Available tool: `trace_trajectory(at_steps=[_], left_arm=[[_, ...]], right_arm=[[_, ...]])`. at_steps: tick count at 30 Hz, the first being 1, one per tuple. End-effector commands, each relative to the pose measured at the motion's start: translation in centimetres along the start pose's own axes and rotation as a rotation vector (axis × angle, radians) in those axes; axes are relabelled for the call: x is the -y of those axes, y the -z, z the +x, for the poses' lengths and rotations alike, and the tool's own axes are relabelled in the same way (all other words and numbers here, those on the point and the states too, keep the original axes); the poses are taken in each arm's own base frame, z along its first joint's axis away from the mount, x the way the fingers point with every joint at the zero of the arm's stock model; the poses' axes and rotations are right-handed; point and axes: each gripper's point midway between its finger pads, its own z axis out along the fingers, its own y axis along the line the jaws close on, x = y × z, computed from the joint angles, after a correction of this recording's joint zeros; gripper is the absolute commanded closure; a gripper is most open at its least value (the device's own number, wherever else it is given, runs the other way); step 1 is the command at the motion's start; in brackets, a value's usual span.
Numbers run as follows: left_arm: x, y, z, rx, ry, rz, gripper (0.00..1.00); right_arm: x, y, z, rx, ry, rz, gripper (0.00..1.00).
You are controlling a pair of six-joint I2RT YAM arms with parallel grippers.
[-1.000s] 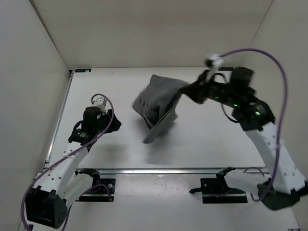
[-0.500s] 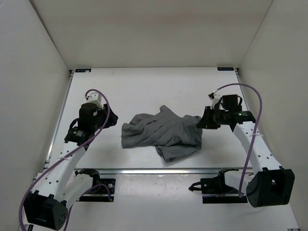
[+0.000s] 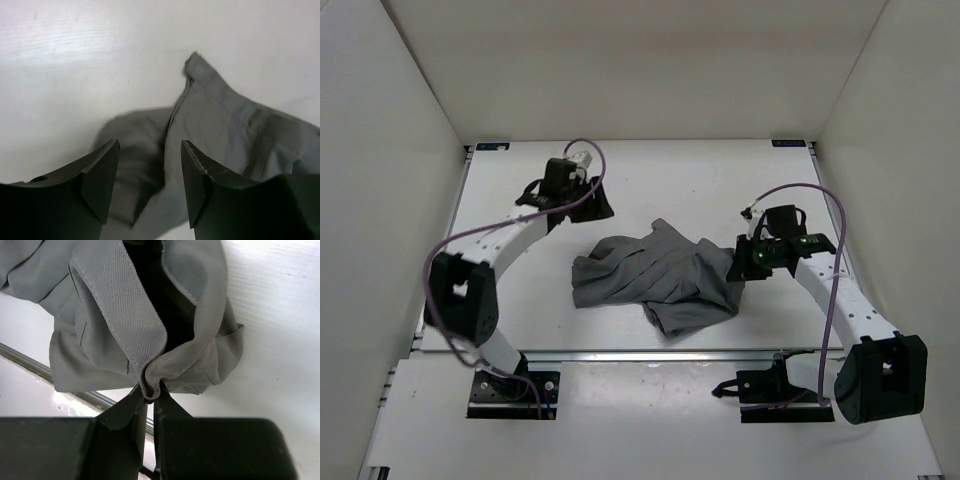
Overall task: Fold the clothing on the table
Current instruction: Flatten the skirt out
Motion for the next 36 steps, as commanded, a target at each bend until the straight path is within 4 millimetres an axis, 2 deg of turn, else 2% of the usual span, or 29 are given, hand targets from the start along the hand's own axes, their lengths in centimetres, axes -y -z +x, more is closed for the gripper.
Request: trace_trajectory(at_steps=[1,2,3,5,7,8,11,16,18,21,26,28,33,34,36], left_arm=[[4.2,-3.1,-3.2,-0.009,-0.078,0.101,0.37],[5.6,-4.8,-4.1,-0.018,-0.100,0.124,0.35],[5.6,-5.6,-3.7,-0.046,-0.117,0.105,0.34],[6.3,-9.0,-3.0,-0.093,-0.140,0.096,0.32],[7.2,-10.7,-2.5,-0.118,-0.147,0.102,0.31],[6.9,-12.1,-2.0,-0.135,-0.138,0.095,0.31],[7.2,-13.9,-1.3,-0.157,-0.145,0.086,0.31],[7.1,-15.8,0.4,-0.201,-0.173,0.058,0.31],[7.0,-16.6,1.5,-0.224,-0.180,0.036,0.35],[7.6,-17.4,2.9,-0.259,-0.213,0.023,0.34],[8.7,-17.9,4.7,-0.294,-0.239,0.023,0.34],[8.9,-17.8,4.8,-0.295,-0.269,0.003,0.35],[7.6,-17.8,6.7,-0.359,-0.360,-0.128,0.34],[8.1,-18.1,6.7,-0.349,-0.385,-0.135,0.34],[7.2,-18.3,7.4,-0.373,-0.406,-0.190,0.39]], right_arm=[[-0.7,-0.5,-0.3,0.017,0.026,-0.017,1.00],[-0.6,-0.6,0.0,0.006,0.014,-0.017,1.00],[-0.5,-0.7,-0.3,0.020,0.016,-0.019,1.00],[-0.5,-0.7,-0.2,0.019,0.013,-0.027,1.00],[-0.6,-0.9,0.0,0.023,0.020,-0.030,1.00],[-0.8,-0.7,-0.4,0.038,0.018,-0.033,1.00],[-0.7,-0.9,0.0,0.035,0.014,-0.047,1.00],[-0.7,-1.3,-0.4,0.048,0.013,-0.056,1.00],[-0.8,-1.5,-0.2,0.043,0.016,-0.064,1.00],[-0.8,-1.5,-0.3,0.049,0.011,-0.064,1.00],[-0.6,-1.4,-0.4,0.056,0.006,-0.068,1.00],[-0.5,-1.4,-0.2,0.054,0.005,-0.062,1.00],[0.0,-1.0,-0.6,0.081,0.001,-0.056,1.00],[-0.1,-1.0,-0.5,0.081,0.008,-0.060,1.00],[-0.2,-1.3,-0.4,0.072,0.003,-0.064,1.00]])
